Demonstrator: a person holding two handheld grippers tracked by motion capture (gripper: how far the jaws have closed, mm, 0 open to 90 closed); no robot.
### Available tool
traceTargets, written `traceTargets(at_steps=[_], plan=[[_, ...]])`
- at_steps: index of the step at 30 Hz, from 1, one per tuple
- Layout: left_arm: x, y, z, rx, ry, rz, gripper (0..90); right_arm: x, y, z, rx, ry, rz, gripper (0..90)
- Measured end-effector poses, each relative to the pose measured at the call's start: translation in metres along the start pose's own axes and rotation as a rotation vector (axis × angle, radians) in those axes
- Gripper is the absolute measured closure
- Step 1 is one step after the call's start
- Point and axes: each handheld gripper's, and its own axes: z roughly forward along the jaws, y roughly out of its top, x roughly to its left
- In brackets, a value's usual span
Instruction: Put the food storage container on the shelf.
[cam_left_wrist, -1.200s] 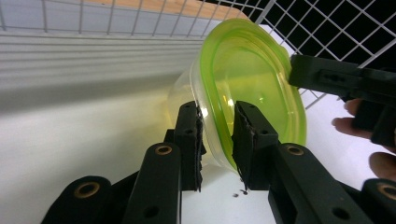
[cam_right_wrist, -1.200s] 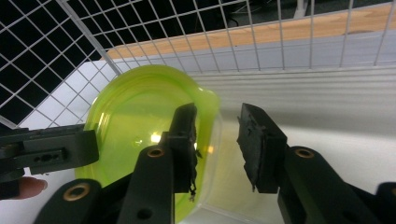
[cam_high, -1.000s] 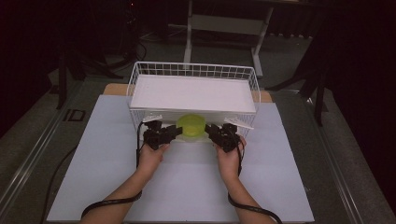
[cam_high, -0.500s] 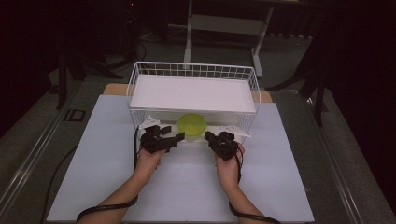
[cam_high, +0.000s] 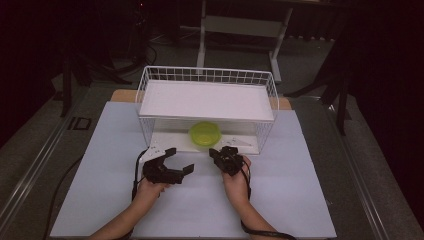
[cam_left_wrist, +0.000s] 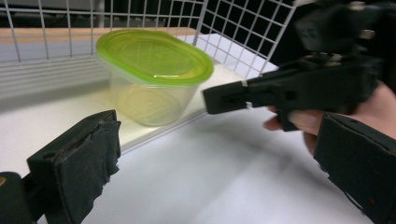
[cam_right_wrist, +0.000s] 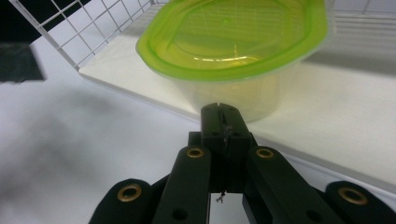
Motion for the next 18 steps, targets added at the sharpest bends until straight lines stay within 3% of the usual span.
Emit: traceTargets(at_steps=[18], plan=[[-0.006, -0.005, -0.011, -0.015, -0.008, 0.009, 1.5, 0.006, 0.017, 0.032, 0.016, -0.006, 0.007, 89.9]])
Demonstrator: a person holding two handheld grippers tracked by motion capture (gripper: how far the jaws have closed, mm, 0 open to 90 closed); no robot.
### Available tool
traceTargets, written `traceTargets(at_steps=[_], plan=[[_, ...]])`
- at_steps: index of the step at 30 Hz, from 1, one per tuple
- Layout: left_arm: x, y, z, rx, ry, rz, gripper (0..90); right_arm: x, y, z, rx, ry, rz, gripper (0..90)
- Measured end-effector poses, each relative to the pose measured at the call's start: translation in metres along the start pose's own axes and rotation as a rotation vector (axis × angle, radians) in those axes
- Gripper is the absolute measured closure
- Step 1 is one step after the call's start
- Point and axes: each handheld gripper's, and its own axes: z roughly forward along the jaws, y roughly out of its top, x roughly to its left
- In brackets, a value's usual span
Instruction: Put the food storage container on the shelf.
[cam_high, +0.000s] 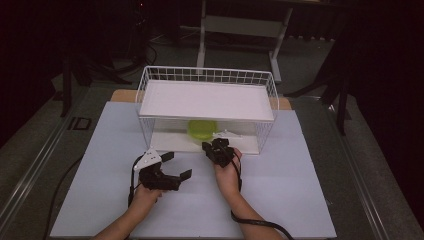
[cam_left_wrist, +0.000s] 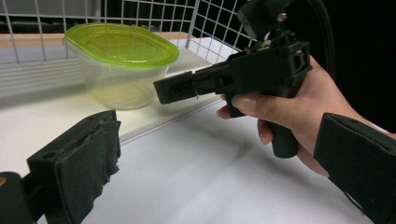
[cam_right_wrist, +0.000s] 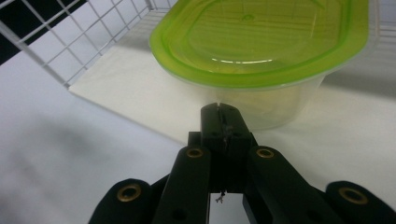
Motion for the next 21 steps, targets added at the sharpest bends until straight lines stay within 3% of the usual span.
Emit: traceTargets(at_steps=[4, 7, 11, 12, 14, 19, 21], plan=[[-0.001, 0.001, 0.001, 0.003, 0.004, 0.013, 1.5, 0.000, 0.003, 0.005, 0.008, -0.020, -0.011, 89.9], [-0.002, 0.002, 0.002, 0.011, 0.006, 0.023, 1.5, 0.001, 0.003, 0.002, 0.007, -0.010, -0.002, 89.9], [-0.002, 0.003, 0.003, 0.005, -0.003, 0.037, 1.5, 0.005, 0.000, -0.005, 0.007, -0.007, -0.026, 88.8], [-0.002, 0.003, 0.002, -0.021, -0.016, 0.066, 1.5, 0.005, -0.002, -0.007, 0.005, -0.009, -0.034, 87.5], [-0.004, 0.005, 0.002, -0.020, -0.018, 0.095, 1.5, 0.006, -0.006, -0.014, 0.000, -0.005, -0.041, 83.7], [-0.007, 0.010, -0.002, -0.022, -0.040, 0.100, 1.5, 0.010, -0.009, -0.029, -0.018, 0.014, -0.054, 75.7], [-0.008, 0.012, -0.004, -0.019, -0.047, 0.100, 1.5, 0.012, -0.010, -0.035, -0.024, 0.019, -0.077, 68.5]])
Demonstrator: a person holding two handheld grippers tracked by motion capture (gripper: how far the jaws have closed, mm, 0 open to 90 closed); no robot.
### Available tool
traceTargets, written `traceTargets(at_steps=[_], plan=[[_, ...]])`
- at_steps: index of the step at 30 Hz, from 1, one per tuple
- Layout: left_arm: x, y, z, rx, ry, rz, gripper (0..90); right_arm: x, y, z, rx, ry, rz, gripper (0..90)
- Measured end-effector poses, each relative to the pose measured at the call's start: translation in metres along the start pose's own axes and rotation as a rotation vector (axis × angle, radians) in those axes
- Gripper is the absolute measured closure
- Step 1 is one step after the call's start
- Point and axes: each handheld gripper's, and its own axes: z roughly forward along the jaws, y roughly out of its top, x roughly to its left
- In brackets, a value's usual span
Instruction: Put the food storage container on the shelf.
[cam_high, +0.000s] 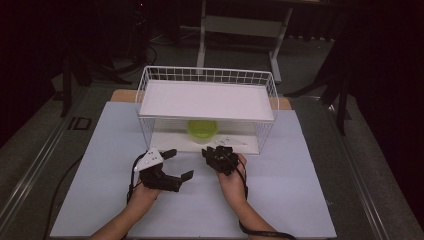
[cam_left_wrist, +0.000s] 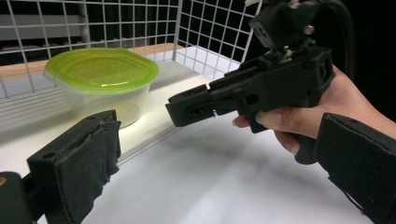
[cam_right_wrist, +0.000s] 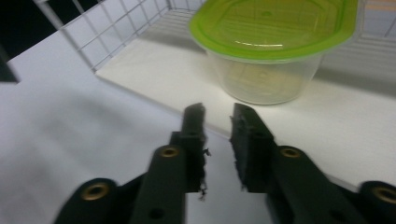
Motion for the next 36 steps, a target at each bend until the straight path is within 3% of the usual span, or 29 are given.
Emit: traceTargets(at_steps=[2, 6, 11, 13, 21, 23, 32, 36], plan=[[-0.002, 0.001, -0.001, 0.000, -0.013, 0.001, 1.5, 0.002, -0.001, -0.006, -0.010, 0.013, 0.002, 62.8], [-0.007, 0.004, -0.002, 0.012, -0.033, 0.010, 1.5, 0.005, -0.001, -0.018, -0.045, 0.040, -0.012, 43.0], [-0.012, 0.005, -0.003, 0.018, -0.054, 0.012, 1.5, 0.007, -0.005, -0.025, -0.037, 0.098, -0.026, 20.9], [-0.014, 0.005, -0.002, 0.025, -0.062, 0.022, 1.5, 0.009, -0.008, -0.027, -0.040, 0.110, -0.060, 15.7], [-0.019, 0.006, -0.005, 0.038, -0.090, 0.036, 1.5, 0.010, -0.013, -0.038, -0.066, 0.119, -0.058, 15.6], [-0.021, 0.006, -0.009, 0.046, -0.094, 0.054, 1.5, 0.008, -0.014, -0.045, -0.076, 0.124, -0.055, 15.7], [-0.015, 0.001, -0.028, 0.061, -0.096, 0.030, 1.5, 0.002, -0.021, -0.068, -0.095, 0.118, -0.082, 15.8], [-0.013, -0.001, -0.038, 0.084, -0.095, 0.045, 1.5, -0.002, -0.024, -0.085, -0.103, 0.125, -0.107, 15.8]])
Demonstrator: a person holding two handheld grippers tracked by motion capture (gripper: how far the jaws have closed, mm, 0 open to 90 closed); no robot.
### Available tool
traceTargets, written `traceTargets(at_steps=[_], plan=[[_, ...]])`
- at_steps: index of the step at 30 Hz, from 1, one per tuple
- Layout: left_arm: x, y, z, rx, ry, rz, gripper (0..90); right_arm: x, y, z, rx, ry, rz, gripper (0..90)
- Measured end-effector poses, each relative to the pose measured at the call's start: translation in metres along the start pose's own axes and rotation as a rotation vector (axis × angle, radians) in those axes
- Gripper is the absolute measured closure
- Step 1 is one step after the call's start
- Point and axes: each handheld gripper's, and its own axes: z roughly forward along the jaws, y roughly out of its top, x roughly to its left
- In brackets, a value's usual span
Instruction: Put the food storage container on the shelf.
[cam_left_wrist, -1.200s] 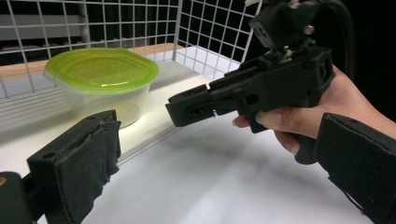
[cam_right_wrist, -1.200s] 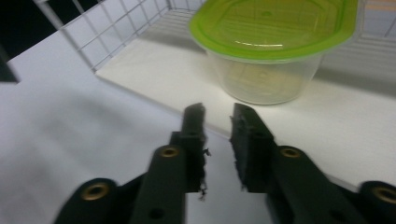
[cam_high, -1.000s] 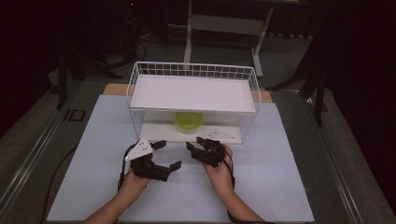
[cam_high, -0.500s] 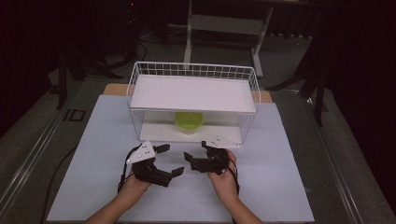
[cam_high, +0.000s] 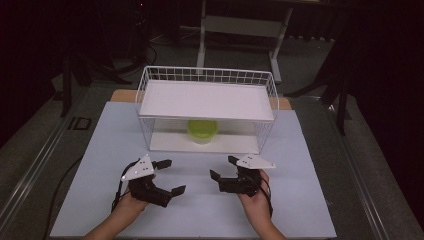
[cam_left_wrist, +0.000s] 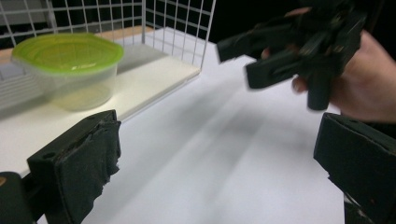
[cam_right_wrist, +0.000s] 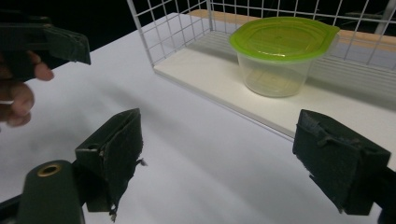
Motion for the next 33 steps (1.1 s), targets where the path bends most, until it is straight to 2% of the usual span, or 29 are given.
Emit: traceTargets(at_steps=[12, 16, 23, 33], plan=[[0.004, -0.013, -0.026, 0.022, 0.015, -0.031, 1.5, -0.004, -0.007, -0.040, -0.018, -0.001, -0.019, 15.9], [0.004, -0.017, -0.034, 0.024, 0.023, -0.039, 1.5, -0.006, -0.012, -0.051, -0.019, 0.001, -0.006, 16.0], [0.002, -0.026, -0.046, 0.023, 0.033, -0.060, 1.5, -0.009, -0.025, -0.068, -0.003, -0.003, -0.001, 16.1], [0.001, -0.032, -0.055, 0.023, 0.052, -0.059, 1.5, -0.014, -0.036, -0.082, 0.004, -0.002, 0.005, 16.0]])
